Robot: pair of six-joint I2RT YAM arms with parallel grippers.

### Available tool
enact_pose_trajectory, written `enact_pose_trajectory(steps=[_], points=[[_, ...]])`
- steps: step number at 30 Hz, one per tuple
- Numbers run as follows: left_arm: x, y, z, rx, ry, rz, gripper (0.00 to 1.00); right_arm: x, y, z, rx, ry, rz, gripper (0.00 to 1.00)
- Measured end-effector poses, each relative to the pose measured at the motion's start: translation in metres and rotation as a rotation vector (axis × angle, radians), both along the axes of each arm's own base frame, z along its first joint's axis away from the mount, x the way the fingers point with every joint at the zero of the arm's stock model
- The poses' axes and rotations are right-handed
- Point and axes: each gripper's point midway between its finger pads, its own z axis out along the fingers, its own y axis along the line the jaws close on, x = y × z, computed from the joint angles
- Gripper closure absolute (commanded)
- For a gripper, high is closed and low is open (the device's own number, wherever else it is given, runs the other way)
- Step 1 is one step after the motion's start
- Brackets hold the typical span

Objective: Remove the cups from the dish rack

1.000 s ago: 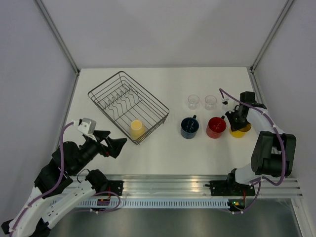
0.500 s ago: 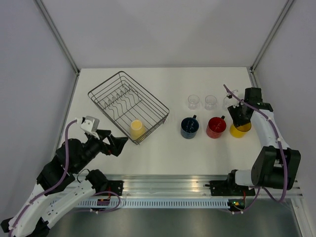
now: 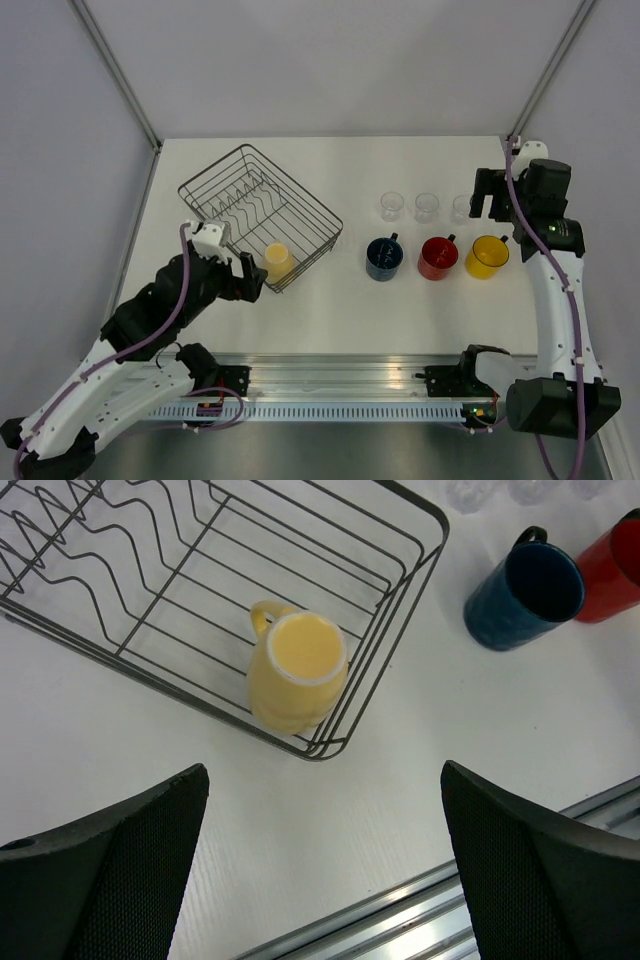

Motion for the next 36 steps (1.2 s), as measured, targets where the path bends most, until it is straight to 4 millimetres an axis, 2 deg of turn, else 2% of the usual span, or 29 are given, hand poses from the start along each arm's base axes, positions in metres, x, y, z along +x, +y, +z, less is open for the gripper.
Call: enact_pose_trajectory(steps=[5, 9, 16, 18, 20, 25, 29, 32, 36], points=[[0.013, 0.002, -0.007, 0.076, 0.063, 0.064, 0.0, 0.009, 0.023, 0.025, 0.239, -0.109, -0.059, 0.02], [0.023, 0.001, -0.007, 0.106, 0.094, 0.12, 0.0, 0.009, 0.048, 0.049, 0.408, -0.223, -0.01, 0.02], [0.037, -0.004, -0.018, 0.157, 0.152, 0.175, 0.0, -0.044, 0.096, 0.096, 0.71, -0.533, 0.161, 0.02], [0.043, -0.009, -0.024, 0.183, 0.17, 0.179, 0.0, -0.05, 0.109, 0.114, 0.745, -0.558, 0.244, 0.02], [0.051, -0.013, -0.034, 0.222, 0.197, 0.187, 0.0, -0.052, 0.117, 0.122, 0.76, -0.534, 0.294, 0.02], [0.07, -0.03, -0.066, 0.305, 0.262, 0.192, 0.0, -0.047, 0.121, 0.122, 0.691, -0.441, 0.298, 0.02], [0.079, -0.036, -0.087, 0.353, 0.299, 0.2, 0.0, -0.047, 0.143, 0.112, 0.589, -0.327, 0.344, 0.02], [0.084, -0.038, -0.094, 0.363, 0.309, 0.213, 0.0, -0.052, 0.157, 0.09, 0.517, -0.243, 0.375, 0.02], [0.092, -0.039, -0.094, 0.342, 0.299, 0.231, 0.0, -0.057, 0.155, 0.068, 0.458, -0.175, 0.358, 0.02]])
